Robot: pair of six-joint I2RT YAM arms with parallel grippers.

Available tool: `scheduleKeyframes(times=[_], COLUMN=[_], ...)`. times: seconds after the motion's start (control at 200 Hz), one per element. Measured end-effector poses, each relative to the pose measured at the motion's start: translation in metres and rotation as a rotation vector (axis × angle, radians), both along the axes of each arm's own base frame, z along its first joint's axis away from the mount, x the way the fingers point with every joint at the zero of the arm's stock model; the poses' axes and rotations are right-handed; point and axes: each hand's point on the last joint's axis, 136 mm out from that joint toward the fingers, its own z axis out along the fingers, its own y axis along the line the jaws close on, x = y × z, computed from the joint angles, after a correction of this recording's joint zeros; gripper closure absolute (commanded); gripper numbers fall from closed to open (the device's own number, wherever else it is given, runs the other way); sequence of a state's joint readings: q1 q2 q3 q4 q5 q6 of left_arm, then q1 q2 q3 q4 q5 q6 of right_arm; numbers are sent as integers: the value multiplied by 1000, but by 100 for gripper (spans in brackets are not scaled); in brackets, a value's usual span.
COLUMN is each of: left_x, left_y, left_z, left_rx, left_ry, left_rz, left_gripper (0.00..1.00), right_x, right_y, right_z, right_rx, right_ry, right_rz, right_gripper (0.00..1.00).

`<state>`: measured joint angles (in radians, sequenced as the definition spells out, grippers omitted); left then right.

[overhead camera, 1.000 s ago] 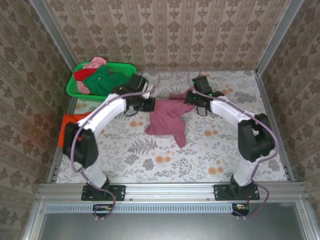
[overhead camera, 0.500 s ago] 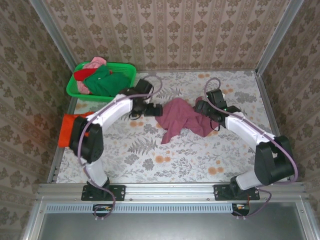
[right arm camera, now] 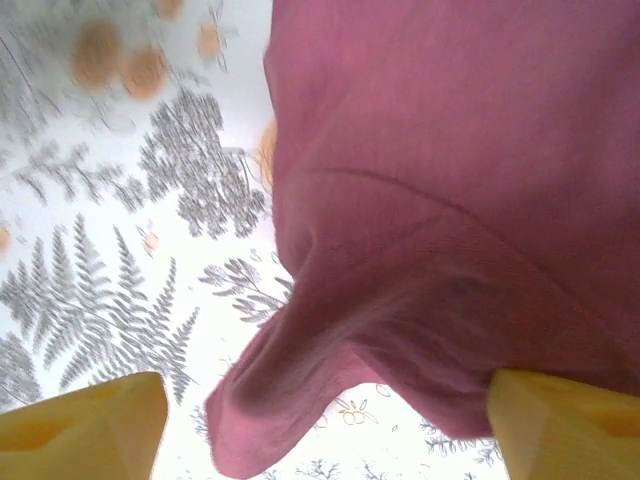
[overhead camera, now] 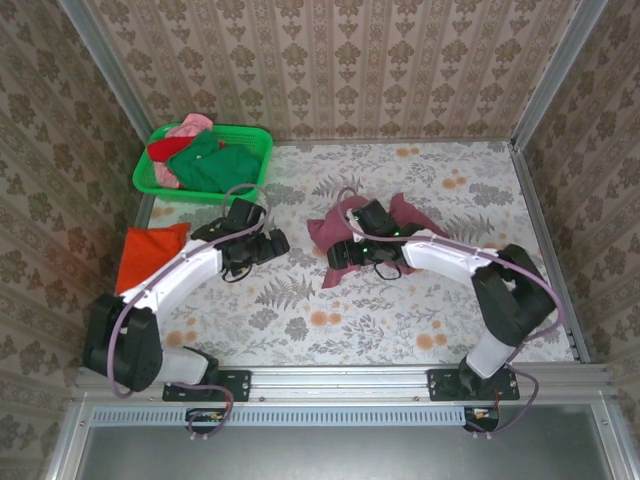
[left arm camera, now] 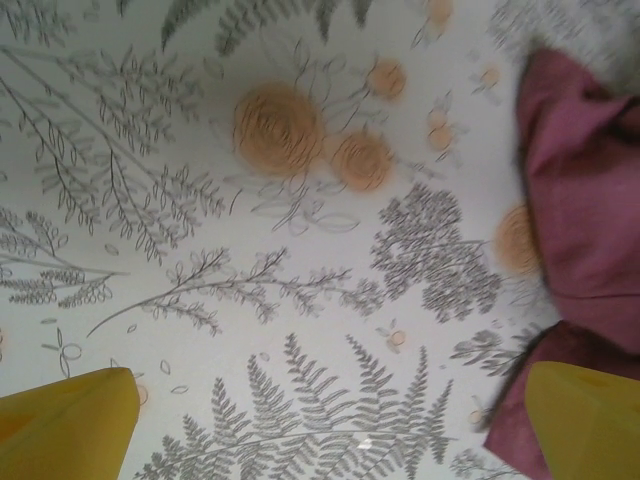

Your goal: Fold and stack the t-shirts

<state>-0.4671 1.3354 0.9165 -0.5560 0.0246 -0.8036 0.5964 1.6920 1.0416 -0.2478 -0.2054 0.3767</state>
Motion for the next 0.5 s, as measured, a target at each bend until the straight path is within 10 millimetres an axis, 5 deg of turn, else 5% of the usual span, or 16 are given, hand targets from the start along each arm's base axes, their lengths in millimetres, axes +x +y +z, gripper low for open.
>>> scheduleKeyframes(times=[0.065, 0.135, 0.18, 0.315, 0.5], left_x=[5, 10, 13, 16, 21], left_y=[0, 1, 2, 0, -11], left_z=[10, 18, 21, 23, 9], left_rx=[-24, -52, -73, -170, -312], left_ry=[-43, -84, -110, -175, -177], left_rz=[7, 21, 32, 87, 187], left_gripper=[0, 0, 0, 0, 0], right_x=[1, 8, 13, 16, 10], right_y=[4, 10, 13, 18, 9], right_z=[-9, -12, -12, 3, 58], right_rx=[13, 44, 66, 157, 375], right_ry=[50, 90, 102, 118, 56], right_rz=[6, 7, 8, 15, 13], right_gripper=[41, 84, 100, 100, 100])
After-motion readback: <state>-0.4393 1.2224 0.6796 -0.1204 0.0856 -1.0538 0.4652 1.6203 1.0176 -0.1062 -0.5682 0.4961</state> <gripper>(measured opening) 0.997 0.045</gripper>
